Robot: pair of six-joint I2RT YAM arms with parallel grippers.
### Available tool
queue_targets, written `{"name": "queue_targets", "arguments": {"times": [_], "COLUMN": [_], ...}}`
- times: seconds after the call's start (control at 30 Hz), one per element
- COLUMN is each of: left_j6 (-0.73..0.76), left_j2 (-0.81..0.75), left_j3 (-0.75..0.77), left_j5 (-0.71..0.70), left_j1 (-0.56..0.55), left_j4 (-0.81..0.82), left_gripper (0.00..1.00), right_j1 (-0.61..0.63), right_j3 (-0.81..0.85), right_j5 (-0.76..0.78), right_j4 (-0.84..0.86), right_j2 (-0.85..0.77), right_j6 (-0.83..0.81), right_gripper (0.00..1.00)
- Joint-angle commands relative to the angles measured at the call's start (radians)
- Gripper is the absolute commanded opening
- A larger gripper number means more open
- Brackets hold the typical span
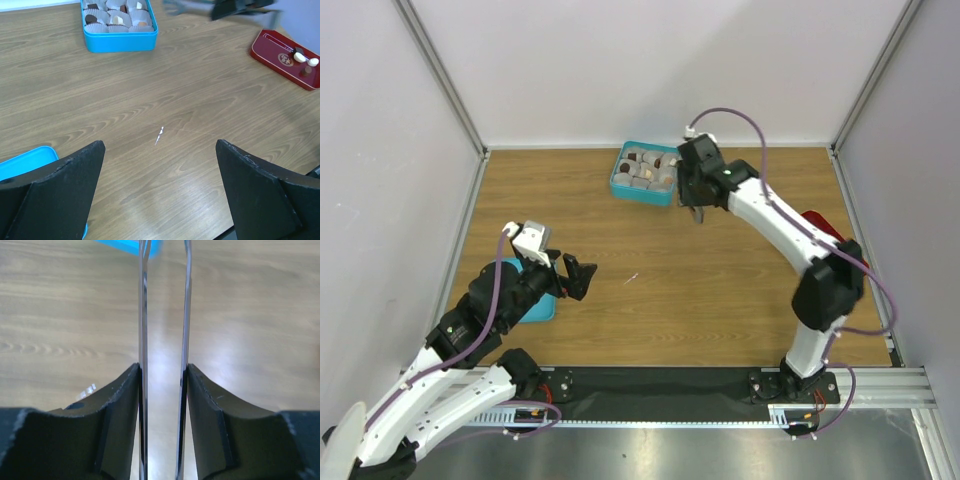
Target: Pack the chocolate
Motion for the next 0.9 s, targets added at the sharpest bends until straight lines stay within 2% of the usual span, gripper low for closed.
{"name": "queue_targets", "arguments": {"times": [0.0, 0.3, 0.5, 0.67, 0.87], "left_j6": [0.015, 0.015, 0.015, 0.017, 0.012], "left_j2": [0.001, 0.002, 0.013, 0.022, 0.033], "left_j3": [0.007, 0.004, 0.005, 0.005, -0.001], "left_j5": [-0.012, 0.012, 0.038, 0.061, 0.092], "left_j1": [0.005, 0.005, 0.004, 0.005, 0.005], "left_j4": [0.035, 0.037, 0.046, 0.06, 0.055], "left_gripper": [1.0, 1.0, 1.0, 1.0, 1.0], "right_j1": [-0.049, -0.414, -0.609, -0.636, -0.648], "right_j3": [-0.08, -0.405, -0.453, -0.456, -0.516], "right_j5": [0.059, 0.063, 0.076, 0.192, 0.182], "right_j4": [-0.056, -0.164, -0.24, -0.308, -0.28], "right_j2": [-0.198, -0.46, -0.556, -0.55, -0.528], "right_j6": [0.033, 0.136, 0.104, 0.18, 0.216], "right_gripper": [0.45, 0.46, 0.47, 0.47, 0.48]}}
